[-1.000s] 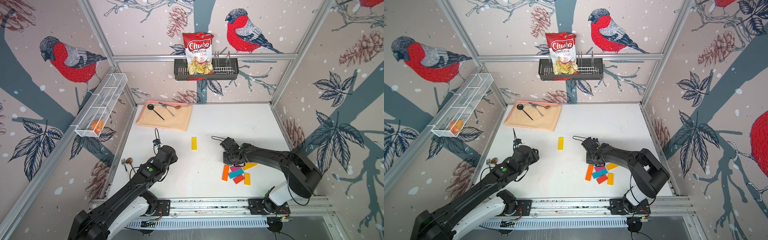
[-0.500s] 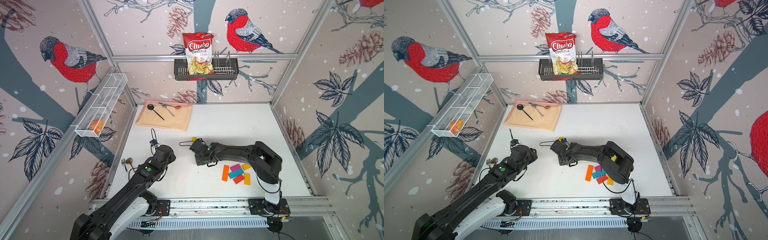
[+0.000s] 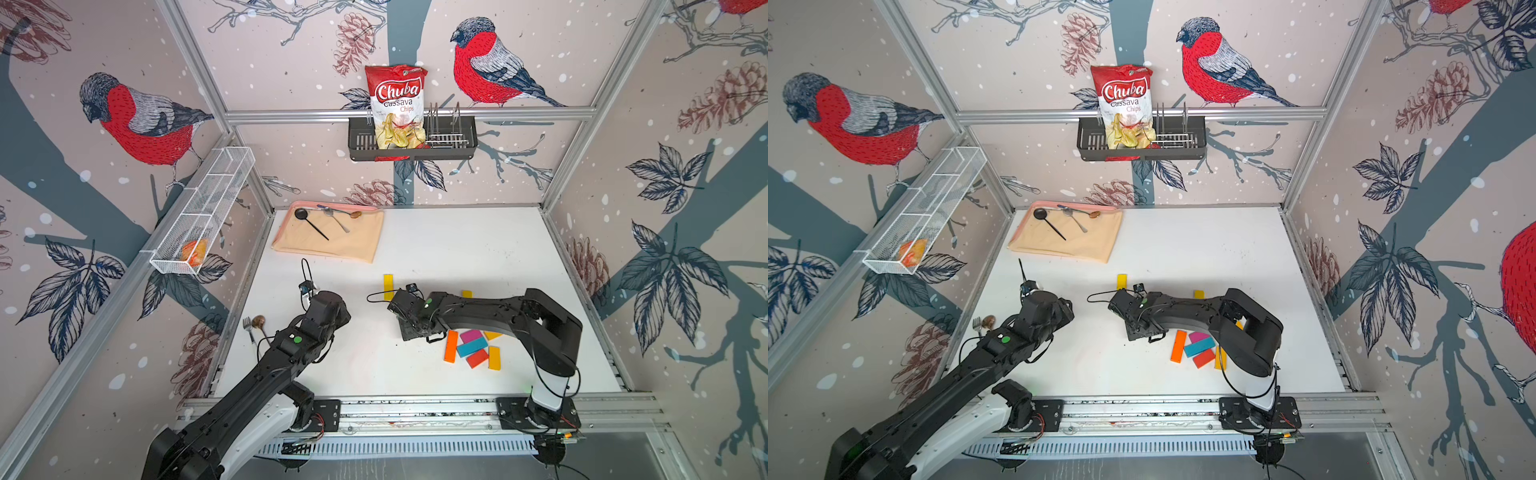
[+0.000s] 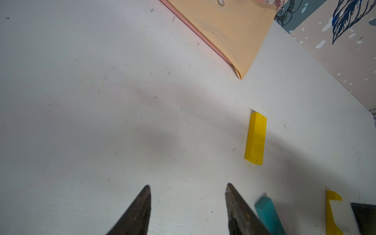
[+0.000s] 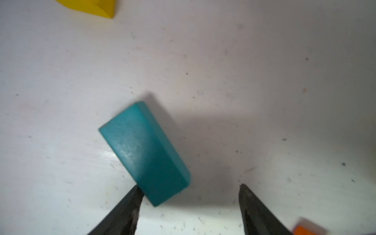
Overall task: Assemble the letter h with building blocks
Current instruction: Adjust the building block at the center of the board, then assemble the building block at the center of the board.
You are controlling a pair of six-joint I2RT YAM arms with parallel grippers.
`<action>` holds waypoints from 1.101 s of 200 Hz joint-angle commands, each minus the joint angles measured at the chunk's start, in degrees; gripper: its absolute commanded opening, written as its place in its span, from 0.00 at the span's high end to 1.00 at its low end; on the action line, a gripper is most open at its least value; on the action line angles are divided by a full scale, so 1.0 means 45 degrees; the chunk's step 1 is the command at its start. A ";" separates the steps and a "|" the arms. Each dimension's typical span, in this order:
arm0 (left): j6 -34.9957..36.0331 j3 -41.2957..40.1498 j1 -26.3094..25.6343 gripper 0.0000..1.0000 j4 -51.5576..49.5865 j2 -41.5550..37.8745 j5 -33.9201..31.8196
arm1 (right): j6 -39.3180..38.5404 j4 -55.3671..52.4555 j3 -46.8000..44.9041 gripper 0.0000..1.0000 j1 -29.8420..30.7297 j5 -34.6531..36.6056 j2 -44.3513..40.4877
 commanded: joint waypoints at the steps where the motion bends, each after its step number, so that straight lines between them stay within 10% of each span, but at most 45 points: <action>1: 0.0040 -0.0025 0.0039 0.43 0.0099 -0.0059 -0.0018 | 0.0779 -0.0561 -0.0309 0.25 -0.0403 0.0814 -0.0545; 109: 0.0247 0.0025 0.0297 0.42 -0.0206 -0.0298 -0.0154 | 0.1871 0.0420 0.1666 0.14 -0.0154 -0.0089 0.1311; 160: 0.0255 -0.0178 0.0438 0.41 -0.0126 -0.0470 -0.0155 | 0.2190 -0.0314 0.2891 0.48 0.0099 -0.0156 0.2493; 220: 0.0406 -0.0113 0.0517 0.41 -0.0048 -0.0181 0.0022 | 0.2964 -0.0352 0.4793 0.53 -0.0168 -0.0420 0.3836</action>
